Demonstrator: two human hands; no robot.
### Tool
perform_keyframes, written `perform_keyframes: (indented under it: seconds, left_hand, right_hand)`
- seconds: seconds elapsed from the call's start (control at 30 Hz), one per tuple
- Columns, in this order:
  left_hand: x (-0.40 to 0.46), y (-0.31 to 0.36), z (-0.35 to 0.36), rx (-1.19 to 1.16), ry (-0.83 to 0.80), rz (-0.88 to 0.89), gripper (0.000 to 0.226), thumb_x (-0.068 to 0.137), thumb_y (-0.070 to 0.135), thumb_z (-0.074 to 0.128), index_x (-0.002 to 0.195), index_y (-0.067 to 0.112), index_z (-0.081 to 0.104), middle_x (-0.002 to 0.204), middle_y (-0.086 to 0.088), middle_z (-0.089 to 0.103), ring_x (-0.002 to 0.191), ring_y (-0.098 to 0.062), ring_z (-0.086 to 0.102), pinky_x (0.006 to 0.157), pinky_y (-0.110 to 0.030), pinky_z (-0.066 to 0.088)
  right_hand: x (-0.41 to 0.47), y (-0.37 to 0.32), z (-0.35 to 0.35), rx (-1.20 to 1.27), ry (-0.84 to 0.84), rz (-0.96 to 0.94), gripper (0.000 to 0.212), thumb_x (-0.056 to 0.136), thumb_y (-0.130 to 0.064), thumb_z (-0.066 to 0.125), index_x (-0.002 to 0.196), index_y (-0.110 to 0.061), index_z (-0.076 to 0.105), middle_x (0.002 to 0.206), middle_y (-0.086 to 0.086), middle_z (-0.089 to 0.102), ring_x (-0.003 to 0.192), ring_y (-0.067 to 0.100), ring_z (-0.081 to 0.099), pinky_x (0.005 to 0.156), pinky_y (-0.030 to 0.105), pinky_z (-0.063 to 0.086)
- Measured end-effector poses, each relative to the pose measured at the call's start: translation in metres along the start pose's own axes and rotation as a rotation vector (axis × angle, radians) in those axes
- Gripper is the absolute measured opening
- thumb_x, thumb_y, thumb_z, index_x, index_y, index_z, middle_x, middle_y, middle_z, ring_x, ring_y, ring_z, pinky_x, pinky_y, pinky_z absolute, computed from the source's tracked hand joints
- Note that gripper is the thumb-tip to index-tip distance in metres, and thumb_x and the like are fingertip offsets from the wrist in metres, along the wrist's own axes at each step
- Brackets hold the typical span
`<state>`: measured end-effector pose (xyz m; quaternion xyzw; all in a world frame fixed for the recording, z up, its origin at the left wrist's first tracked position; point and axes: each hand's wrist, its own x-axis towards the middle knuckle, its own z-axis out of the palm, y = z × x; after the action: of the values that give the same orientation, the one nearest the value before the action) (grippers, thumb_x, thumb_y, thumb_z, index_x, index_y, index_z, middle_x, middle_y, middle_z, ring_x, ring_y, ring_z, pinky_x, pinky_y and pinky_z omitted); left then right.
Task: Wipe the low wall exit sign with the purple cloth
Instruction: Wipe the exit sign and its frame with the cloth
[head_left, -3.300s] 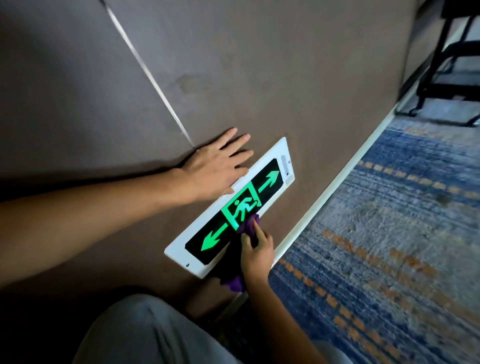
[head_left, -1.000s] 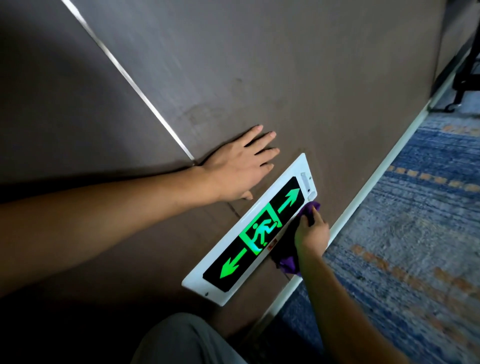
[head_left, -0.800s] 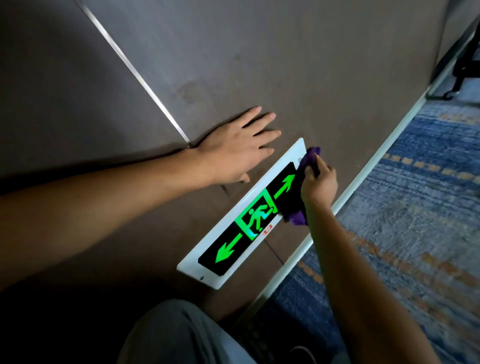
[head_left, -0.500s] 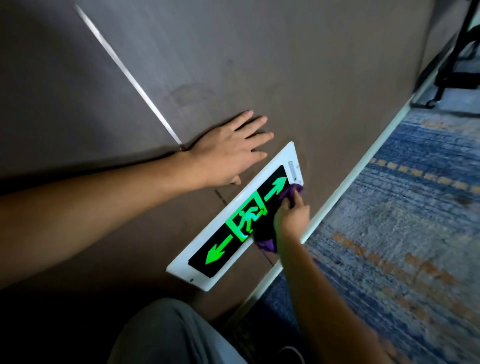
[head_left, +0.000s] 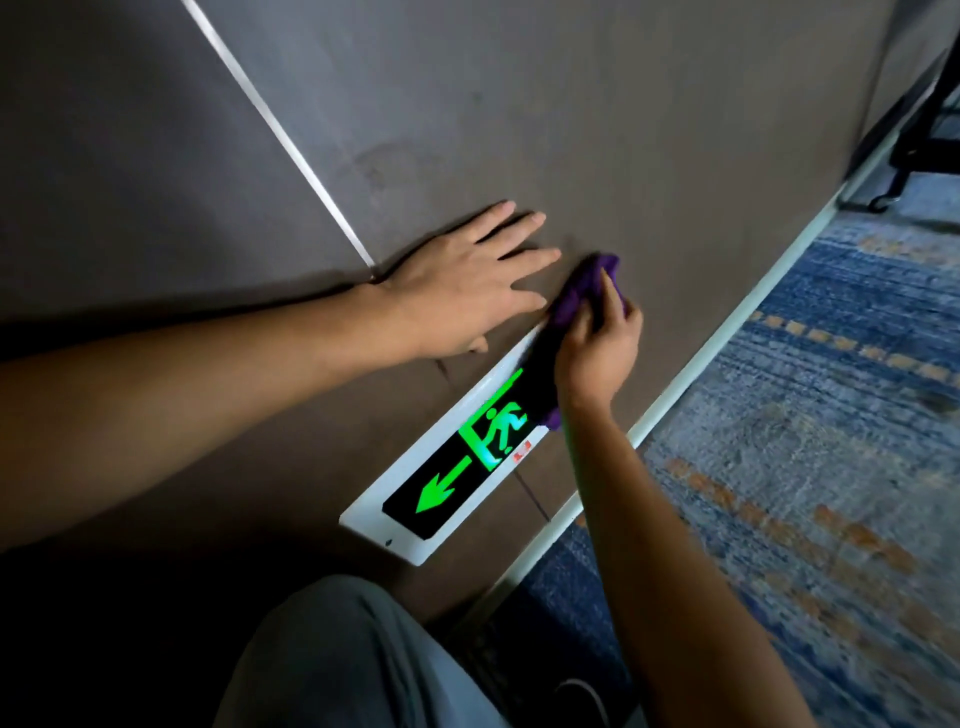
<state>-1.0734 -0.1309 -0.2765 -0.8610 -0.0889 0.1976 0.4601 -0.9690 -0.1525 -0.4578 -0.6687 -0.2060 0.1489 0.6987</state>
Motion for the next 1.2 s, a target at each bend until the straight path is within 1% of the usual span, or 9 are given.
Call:
perform_keyframes:
  seconds: [0.13, 0.27, 0.47, 0.63, 0.7, 0.83, 0.97, 1.03, 1.2]
  left_hand:
    - [-0.007, 0.001, 0.004, 0.029, -0.006, -0.021, 0.078, 0.085, 0.06, 0.067, 0.153, 0.031, 0.042, 0.17, -0.008, 0.019, 0.157, -0.04, 0.007, 0.127, -0.056, 0.002]
    - [-0.013, 0.003, -0.001, 0.059, -0.027, -0.034, 0.073, 0.087, 0.062, 0.062, 0.149, 0.026, 0.049, 0.168, -0.008, 0.025, 0.157, -0.04, 0.008, 0.126, -0.059, 0.002]
    - [-0.032, 0.001, 0.001, 0.084, -0.047, -0.031, 0.075, 0.09, 0.065, 0.057, 0.151, 0.025, 0.045, 0.169, -0.008, 0.022, 0.157, -0.04, 0.004, 0.125, -0.061, 0.002]
    - [-0.034, 0.002, 0.0, 0.101, -0.056, -0.036, 0.075, 0.091, 0.065, 0.055, 0.153, 0.024, 0.042, 0.17, -0.007, 0.02, 0.157, -0.04, 0.003, 0.125, -0.061, 0.003]
    - [-0.034, 0.003, -0.001, 0.093, -0.035, -0.04, 0.076, 0.09, 0.065, 0.056, 0.153, 0.024, 0.043, 0.169, -0.007, 0.022, 0.157, -0.04, 0.004, 0.125, -0.061, 0.004]
    - [-0.042, 0.008, 0.004, 0.094, -0.02, -0.046, 0.071, 0.091, 0.062, 0.056, 0.149, 0.023, 0.048, 0.168, -0.008, 0.025, 0.157, -0.039, 0.007, 0.126, -0.06, 0.004]
    - [-0.052, 0.014, 0.007, 0.084, 0.016, -0.051, 0.062, 0.096, 0.056, 0.052, 0.147, 0.021, 0.051, 0.167, -0.008, 0.028, 0.157, -0.04, 0.01, 0.126, -0.059, 0.005]
    - [-0.057, 0.017, 0.01, 0.107, 0.01, -0.052, 0.059, 0.099, 0.051, 0.048, 0.149, 0.019, 0.048, 0.168, -0.01, 0.025, 0.157, -0.041, 0.009, 0.126, -0.06, 0.004]
    - [-0.069, 0.024, 0.015, 0.123, 0.009, -0.055, 0.057, 0.102, 0.047, 0.044, 0.152, 0.02, 0.043, 0.17, -0.012, 0.018, 0.156, -0.043, 0.006, 0.125, -0.06, 0.0]
  right_hand:
    - [-0.001, 0.063, -0.017, -0.18, -0.149, 0.317, 0.042, 0.102, -0.022, 0.049, 0.143, -0.029, 0.058, 0.125, 0.017, 0.058, 0.109, 0.036, 0.062, 0.086, 0.027, 0.04]
    - [0.001, 0.086, -0.034, -0.204, -0.222, 0.258, 0.039, 0.1, -0.022, 0.055, 0.139, -0.022, 0.061, 0.121, 0.012, 0.069, 0.107, 0.031, 0.066, 0.082, 0.026, 0.044]
    - [0.0, 0.04, -0.009, 0.129, -0.16, 0.283, 0.053, 0.101, -0.033, 0.053, 0.153, -0.034, 0.041, 0.162, -0.003, 0.036, 0.141, 0.022, 0.046, 0.115, 0.037, 0.037]
    - [-0.053, 0.043, -0.003, 0.109, -0.22, 0.149, 0.065, 0.102, -0.014, 0.053, 0.157, -0.041, 0.031, 0.167, -0.011, 0.025, 0.127, 0.012, 0.054, 0.081, 0.001, 0.044]
    - [-0.08, 0.044, -0.003, 0.112, -0.236, 0.124, 0.067, 0.102, -0.012, 0.054, 0.156, -0.044, 0.029, 0.167, -0.015, 0.023, 0.124, 0.008, 0.056, 0.069, -0.001, 0.045]
    - [-0.131, 0.043, 0.0, 0.097, -0.288, 0.026, 0.077, 0.102, -0.01, 0.055, 0.151, -0.059, 0.024, 0.166, -0.023, 0.017, 0.149, 0.011, 0.034, 0.094, 0.0, 0.039]
    - [-0.164, 0.046, 0.003, 0.044, -0.29, -0.021, 0.065, 0.1, -0.005, 0.055, 0.154, -0.037, 0.039, 0.168, -0.008, 0.021, 0.155, 0.011, 0.021, 0.121, 0.024, 0.029]
    - [-0.177, 0.046, 0.003, 0.041, -0.311, -0.047, 0.064, 0.1, -0.003, 0.055, 0.154, -0.033, 0.04, 0.168, -0.004, 0.023, 0.156, 0.013, 0.019, 0.125, 0.034, 0.025]
    - [-0.217, 0.053, -0.001, -0.014, -0.407, -0.195, 0.068, 0.1, -0.006, 0.056, 0.157, -0.033, 0.032, 0.17, -0.002, 0.018, 0.157, 0.02, 0.016, 0.123, 0.03, 0.025]
